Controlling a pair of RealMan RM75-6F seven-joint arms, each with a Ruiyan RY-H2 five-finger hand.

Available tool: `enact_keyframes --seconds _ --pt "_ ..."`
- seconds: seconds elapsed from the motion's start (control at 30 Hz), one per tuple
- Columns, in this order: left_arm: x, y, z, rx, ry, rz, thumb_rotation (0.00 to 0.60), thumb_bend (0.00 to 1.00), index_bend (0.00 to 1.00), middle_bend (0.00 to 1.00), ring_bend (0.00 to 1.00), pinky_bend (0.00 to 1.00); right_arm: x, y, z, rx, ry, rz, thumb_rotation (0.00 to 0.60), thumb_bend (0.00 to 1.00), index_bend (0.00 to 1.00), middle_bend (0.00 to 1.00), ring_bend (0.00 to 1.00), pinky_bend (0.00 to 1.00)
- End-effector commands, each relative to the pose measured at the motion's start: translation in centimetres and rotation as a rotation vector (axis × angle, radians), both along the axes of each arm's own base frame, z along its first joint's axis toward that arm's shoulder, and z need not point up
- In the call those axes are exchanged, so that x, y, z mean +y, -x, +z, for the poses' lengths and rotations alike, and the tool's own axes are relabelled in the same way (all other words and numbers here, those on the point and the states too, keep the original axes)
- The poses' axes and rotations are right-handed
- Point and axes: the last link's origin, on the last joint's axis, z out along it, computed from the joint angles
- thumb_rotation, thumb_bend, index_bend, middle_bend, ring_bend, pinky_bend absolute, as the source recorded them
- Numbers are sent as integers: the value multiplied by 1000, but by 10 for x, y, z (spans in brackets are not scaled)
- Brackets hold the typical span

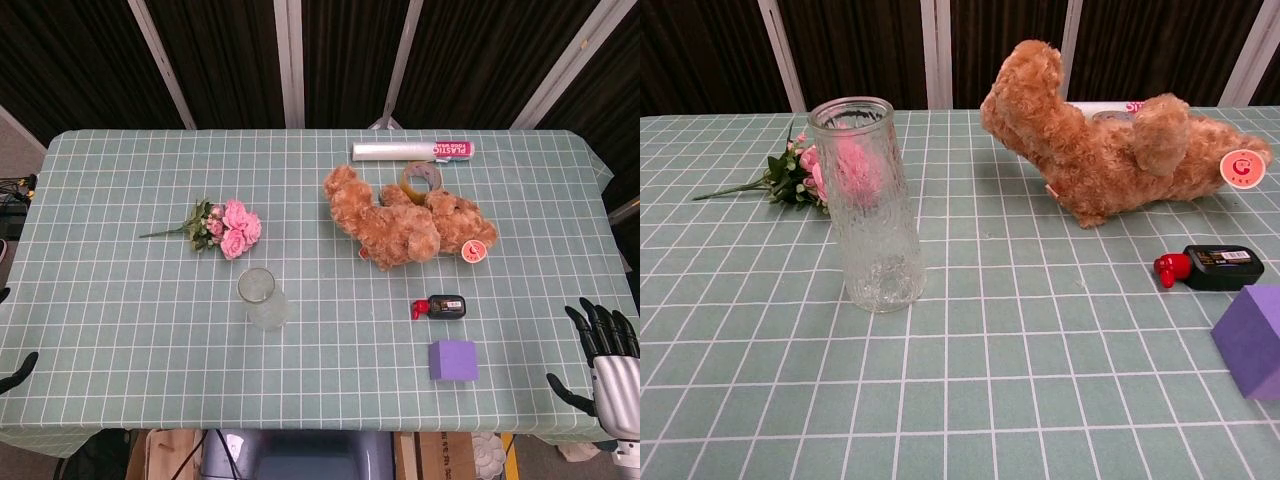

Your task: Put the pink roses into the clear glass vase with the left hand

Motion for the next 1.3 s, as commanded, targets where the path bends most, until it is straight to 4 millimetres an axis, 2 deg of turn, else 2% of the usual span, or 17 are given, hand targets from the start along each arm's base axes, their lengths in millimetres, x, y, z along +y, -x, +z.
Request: enact_keyframes --seconds 0.03,0.37,0.93,1.07,1.3 --pt "0 0 -1 2 2 2 600 330 105 27 0 18 0 0 0 0 -1 -1 600 221 109 53 0 0" --pt "-2 -1 1 -1 -5 -2 600 329 105 27 0 18 1 -1 0 -1 1 1 600 221 109 53 0 0" --pt "6 0 3 -12 10 -3 600 315 103 26 0 18 3 1 2 -7 -1 -11 600 220 109 53 0 0" --pt "23 -4 3 13 55 -11 600 306 99 26 0 20 4 2 4 -12 1 -14 600 221 109 53 0 0" --pt "76 -32 1 9 153 -76 600 306 98 26 0 20 3 3 5 -15 6 -14 600 221 109 53 0 0"
